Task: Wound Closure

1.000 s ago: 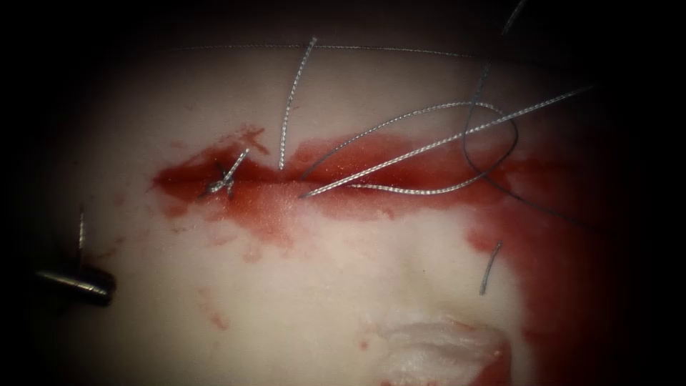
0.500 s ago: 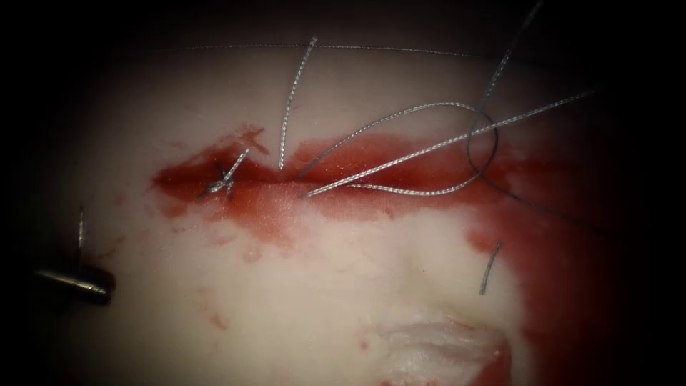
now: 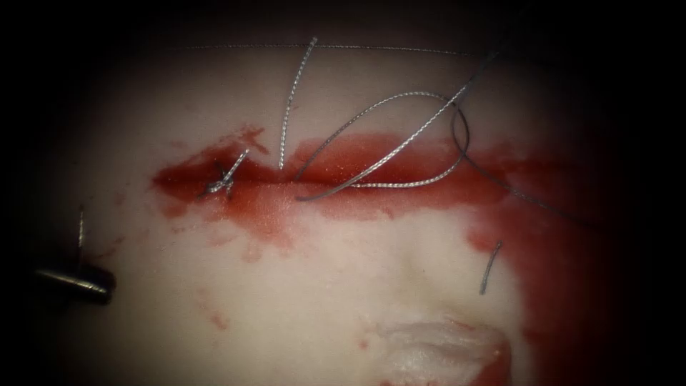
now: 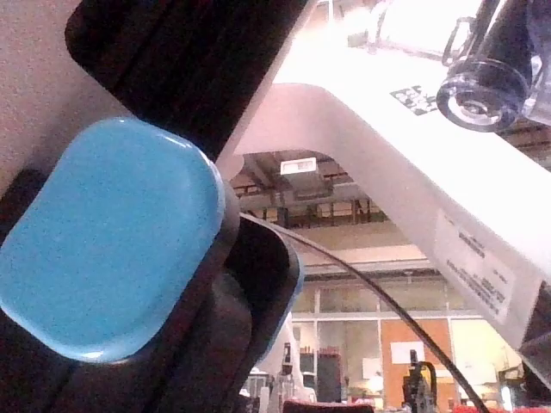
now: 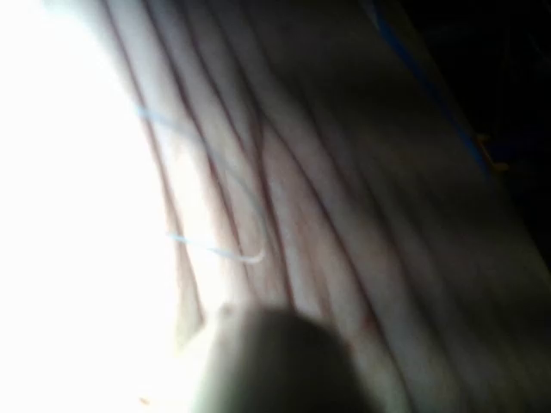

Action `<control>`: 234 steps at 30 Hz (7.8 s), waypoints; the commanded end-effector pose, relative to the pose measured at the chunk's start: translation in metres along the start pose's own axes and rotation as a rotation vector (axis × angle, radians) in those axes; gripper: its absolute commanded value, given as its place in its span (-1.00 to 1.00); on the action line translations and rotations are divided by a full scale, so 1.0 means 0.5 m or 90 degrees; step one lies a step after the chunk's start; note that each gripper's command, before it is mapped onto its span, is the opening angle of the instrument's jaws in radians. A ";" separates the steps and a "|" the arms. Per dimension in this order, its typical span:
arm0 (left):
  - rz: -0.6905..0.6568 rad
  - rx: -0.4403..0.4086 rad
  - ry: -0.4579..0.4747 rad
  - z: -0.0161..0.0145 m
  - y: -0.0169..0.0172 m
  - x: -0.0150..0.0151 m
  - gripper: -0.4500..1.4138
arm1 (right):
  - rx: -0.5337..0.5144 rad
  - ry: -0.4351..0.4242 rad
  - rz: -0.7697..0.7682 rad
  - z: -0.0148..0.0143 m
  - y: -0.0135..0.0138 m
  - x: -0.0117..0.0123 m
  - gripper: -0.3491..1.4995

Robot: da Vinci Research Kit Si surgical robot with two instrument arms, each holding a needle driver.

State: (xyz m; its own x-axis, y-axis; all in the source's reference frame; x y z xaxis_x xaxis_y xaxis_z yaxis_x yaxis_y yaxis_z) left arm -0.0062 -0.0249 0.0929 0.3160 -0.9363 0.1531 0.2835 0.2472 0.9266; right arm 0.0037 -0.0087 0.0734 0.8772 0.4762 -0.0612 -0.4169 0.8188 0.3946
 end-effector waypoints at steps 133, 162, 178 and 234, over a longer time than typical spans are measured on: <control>0.000 -0.002 -0.002 0.0008 -0.0005 -0.0022 -1.00 | 0.098 -0.015 -0.169 0.0232 -0.0137 0.0194 -1.00; 0.000 -0.001 -0.002 0.0007 -0.0005 -0.0022 -1.00 | 0.255 0.052 -0.219 0.0158 -0.0227 0.0284 0.49; 0.000 -0.001 -0.001 0.0006 -0.0005 -0.0021 -1.00 | 0.397 0.284 -0.233 -0.0010 -0.0287 0.0312 0.58; 0.000 -0.003 -0.001 0.0008 -0.0003 -0.0022 -1.00 | 0.147 0.171 -0.237 0.0395 -0.0382 0.0399 0.04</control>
State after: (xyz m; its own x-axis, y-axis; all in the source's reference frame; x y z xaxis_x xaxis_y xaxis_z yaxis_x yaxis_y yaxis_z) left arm -0.0064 -0.0252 0.0929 0.3177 -0.9366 0.1477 0.2891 0.2441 0.9257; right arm 0.0332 -0.0223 0.0827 0.8523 0.2507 -0.4591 0.0063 0.8727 0.4882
